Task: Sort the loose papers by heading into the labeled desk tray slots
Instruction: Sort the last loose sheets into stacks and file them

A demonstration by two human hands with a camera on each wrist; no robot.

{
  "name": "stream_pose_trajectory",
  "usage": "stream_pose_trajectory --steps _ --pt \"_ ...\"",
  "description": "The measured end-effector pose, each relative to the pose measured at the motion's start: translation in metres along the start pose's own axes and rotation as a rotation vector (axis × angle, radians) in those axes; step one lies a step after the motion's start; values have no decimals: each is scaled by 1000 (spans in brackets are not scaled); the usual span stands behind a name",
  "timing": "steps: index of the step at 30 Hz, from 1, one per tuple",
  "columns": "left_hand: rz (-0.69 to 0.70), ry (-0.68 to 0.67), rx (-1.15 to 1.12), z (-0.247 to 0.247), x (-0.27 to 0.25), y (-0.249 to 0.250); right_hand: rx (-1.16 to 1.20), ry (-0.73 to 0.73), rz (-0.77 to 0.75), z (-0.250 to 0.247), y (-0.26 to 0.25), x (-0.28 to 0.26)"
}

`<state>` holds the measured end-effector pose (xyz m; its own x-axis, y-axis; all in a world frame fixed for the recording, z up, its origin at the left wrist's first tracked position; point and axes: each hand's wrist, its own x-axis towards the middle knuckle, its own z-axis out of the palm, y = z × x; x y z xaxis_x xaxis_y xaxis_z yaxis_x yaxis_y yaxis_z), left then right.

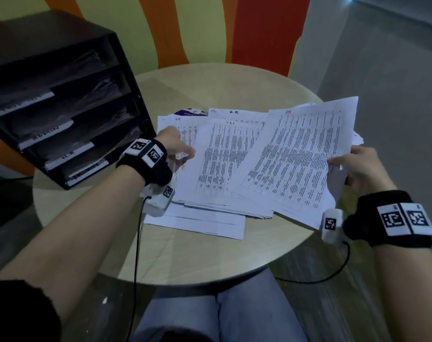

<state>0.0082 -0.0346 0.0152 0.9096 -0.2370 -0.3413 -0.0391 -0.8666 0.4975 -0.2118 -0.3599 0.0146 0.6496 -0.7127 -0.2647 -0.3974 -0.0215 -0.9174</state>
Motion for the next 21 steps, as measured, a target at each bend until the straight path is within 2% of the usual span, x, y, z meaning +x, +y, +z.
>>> stream_pose_trajectory --steps 2,3,9,21 --pt "65 138 -42 4 2 7 -16 -10 -5 2 -1 -2" --pt "92 163 -61 7 3 11 -25 -14 -7 3 -1 -3" --pt "102 102 -90 30 16 35 -49 -38 -6 1 -2 -5" --pt "178 341 -266 40 27 50 -62 -71 -19 8 3 -1"
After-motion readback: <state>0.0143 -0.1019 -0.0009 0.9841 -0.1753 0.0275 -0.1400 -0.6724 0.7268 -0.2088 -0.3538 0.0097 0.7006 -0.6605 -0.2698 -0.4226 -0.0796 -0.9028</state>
